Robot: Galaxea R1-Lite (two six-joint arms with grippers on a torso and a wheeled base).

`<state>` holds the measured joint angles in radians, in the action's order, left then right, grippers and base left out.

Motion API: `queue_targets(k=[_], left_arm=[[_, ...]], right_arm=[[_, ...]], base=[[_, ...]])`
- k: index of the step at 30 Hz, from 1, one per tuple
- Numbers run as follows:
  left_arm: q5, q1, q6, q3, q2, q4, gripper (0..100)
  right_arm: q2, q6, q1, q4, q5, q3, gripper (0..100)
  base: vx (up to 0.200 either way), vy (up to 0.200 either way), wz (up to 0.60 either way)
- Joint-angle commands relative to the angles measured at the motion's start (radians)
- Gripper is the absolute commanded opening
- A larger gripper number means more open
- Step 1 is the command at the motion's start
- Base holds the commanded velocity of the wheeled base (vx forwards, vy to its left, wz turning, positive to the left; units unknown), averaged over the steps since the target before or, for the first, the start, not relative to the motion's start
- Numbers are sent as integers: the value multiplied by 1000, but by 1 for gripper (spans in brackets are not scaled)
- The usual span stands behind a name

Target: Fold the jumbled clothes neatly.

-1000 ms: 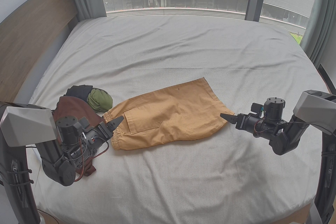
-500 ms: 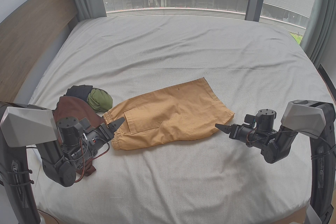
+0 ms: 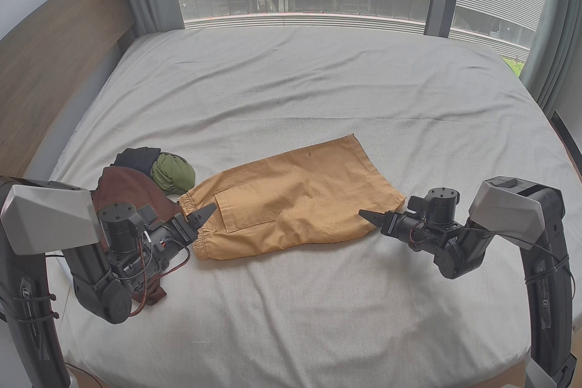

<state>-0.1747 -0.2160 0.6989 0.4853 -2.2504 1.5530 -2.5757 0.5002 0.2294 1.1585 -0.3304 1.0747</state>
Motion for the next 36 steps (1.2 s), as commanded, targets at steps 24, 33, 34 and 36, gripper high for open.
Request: queue_targets(k=[24,33,34,36], left_arm=[[0,7,1,1,-3,4,100],[0,9,2,4,-8,4,100],[0,9,2,4,-8,2,100],[0,10,2,4,-8,2,100]], right_arm=[[-123,195,59,-33,60,245,100],[-123,193,59,-31,80,241,0],[-123,193,59,-28,80,243,0],[-123,195,59,-14,80,237,0]], base=[[0,0,0],[0,0,0],[0,0,0],[0,0,0]])
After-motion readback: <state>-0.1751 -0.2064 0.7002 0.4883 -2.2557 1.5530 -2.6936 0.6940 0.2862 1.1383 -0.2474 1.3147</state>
